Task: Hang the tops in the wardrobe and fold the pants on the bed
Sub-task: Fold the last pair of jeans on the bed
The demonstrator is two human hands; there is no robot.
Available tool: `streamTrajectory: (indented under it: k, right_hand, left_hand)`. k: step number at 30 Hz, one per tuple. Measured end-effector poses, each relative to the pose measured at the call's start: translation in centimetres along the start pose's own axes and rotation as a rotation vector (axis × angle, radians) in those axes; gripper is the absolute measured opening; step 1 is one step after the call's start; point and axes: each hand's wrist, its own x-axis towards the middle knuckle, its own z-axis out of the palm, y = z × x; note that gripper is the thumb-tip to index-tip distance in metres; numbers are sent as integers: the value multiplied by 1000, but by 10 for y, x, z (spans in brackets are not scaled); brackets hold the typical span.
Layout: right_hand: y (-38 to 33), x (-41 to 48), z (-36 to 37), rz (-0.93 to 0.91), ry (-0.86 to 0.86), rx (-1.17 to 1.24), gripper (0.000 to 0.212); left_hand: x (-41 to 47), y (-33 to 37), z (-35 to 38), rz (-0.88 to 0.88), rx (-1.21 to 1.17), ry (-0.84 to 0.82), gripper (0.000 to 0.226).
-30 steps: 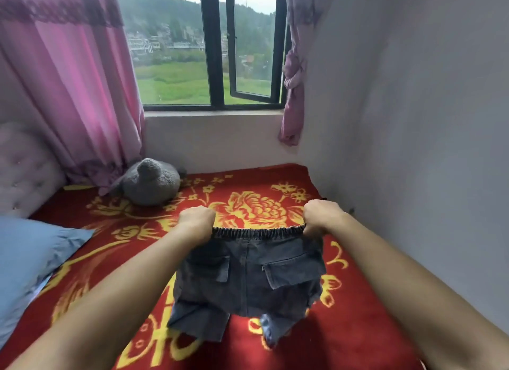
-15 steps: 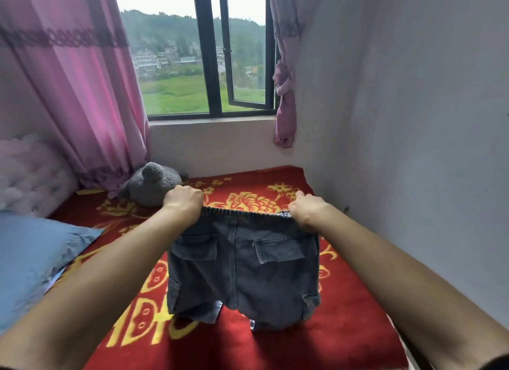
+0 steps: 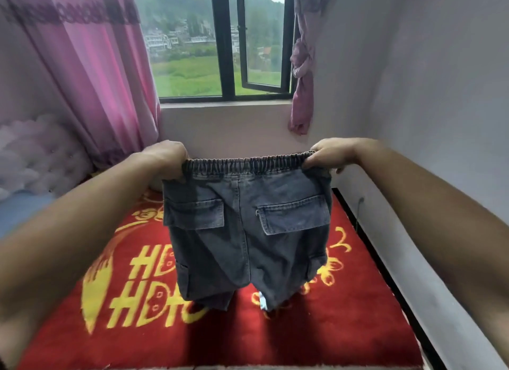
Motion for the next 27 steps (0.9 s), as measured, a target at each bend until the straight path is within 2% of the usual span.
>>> streamTrajectory:
  k: [2, 6, 9, 12, 14, 16, 21, 24, 27]
  right_hand:
    - [-7, 18, -11, 7, -4, -80, 23]
    - [-30, 84, -29, 40, 47, -312, 20]
    - [-42, 144, -45, 64, 205, -362, 34]
    - [-44, 210, -67, 36, 423, -251, 47]
    - [-46, 246, -89, 5, 578, -206, 40]
    - [-51, 265, -116, -24, 731, -171, 33]
    - [-70, 274, -171, -140, 1105, -2, 36]
    - [-77, 265, -181, -181, 1218, 43, 34]
    - [-76, 254, -171, -199, 1204, 29, 36]
  left_hand:
    - [18, -5, -5, -4, -16, -67, 24]
    - [98, -24, -3, 15, -257, -183, 19]
    - [159, -39, -5, 35, -481, -190, 14]
    - [219, -52, -15, 62, -461, 15, 18]
    - [254, -62, -32, 55, -446, 209, 13]
    - [284, -71, -54, 31, -425, 382, 24]
    - [303, -78, -118, -5, -513, 789, 42]
    - [298, -79, -136, 18, -601, 905, 45]
    - [290, -80, -129, 41, -576, 899, 45]
